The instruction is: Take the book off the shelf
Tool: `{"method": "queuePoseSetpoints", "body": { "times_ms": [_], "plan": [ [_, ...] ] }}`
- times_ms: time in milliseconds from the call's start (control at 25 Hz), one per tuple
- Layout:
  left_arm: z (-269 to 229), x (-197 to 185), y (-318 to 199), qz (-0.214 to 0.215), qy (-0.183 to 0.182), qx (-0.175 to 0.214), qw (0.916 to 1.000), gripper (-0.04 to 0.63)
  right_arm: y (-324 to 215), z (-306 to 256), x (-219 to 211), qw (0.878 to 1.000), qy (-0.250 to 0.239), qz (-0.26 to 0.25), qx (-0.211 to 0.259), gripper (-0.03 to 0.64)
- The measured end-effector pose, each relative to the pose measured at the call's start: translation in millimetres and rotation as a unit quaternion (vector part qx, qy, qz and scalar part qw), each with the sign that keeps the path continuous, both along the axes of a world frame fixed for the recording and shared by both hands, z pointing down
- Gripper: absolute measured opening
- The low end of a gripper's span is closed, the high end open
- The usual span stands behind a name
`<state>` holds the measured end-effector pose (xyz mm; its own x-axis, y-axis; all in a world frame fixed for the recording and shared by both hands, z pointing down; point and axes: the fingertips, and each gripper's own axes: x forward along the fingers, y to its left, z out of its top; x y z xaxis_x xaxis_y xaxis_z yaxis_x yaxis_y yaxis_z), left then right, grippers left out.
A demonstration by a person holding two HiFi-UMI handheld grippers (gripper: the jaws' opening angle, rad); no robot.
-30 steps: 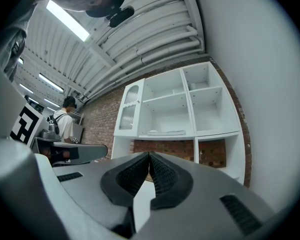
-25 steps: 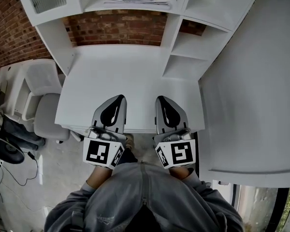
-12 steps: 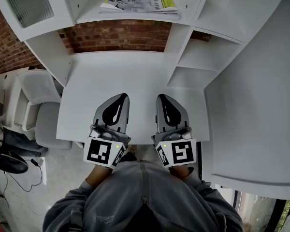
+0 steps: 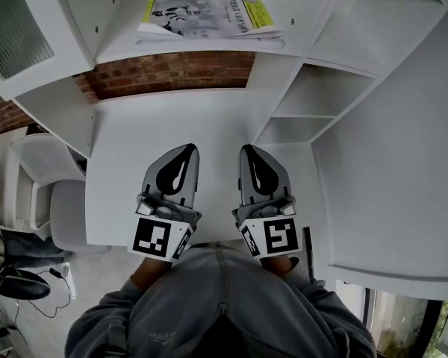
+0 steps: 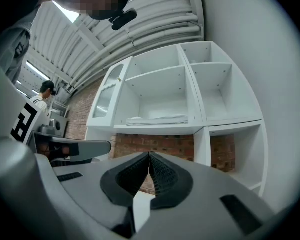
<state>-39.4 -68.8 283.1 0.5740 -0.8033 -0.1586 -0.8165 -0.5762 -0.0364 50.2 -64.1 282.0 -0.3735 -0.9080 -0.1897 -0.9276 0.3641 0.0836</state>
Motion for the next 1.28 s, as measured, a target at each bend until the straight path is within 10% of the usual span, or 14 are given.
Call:
{"method": "queuePoseSetpoints", "body": {
  "times_ms": [1280],
  "plan": [
    [-15,7,-58,0.007,0.011,0.006,0.9999,0.006,-61,-18,-1,1.000,0.004,-0.006,0.013,0.027]
  ]
}}
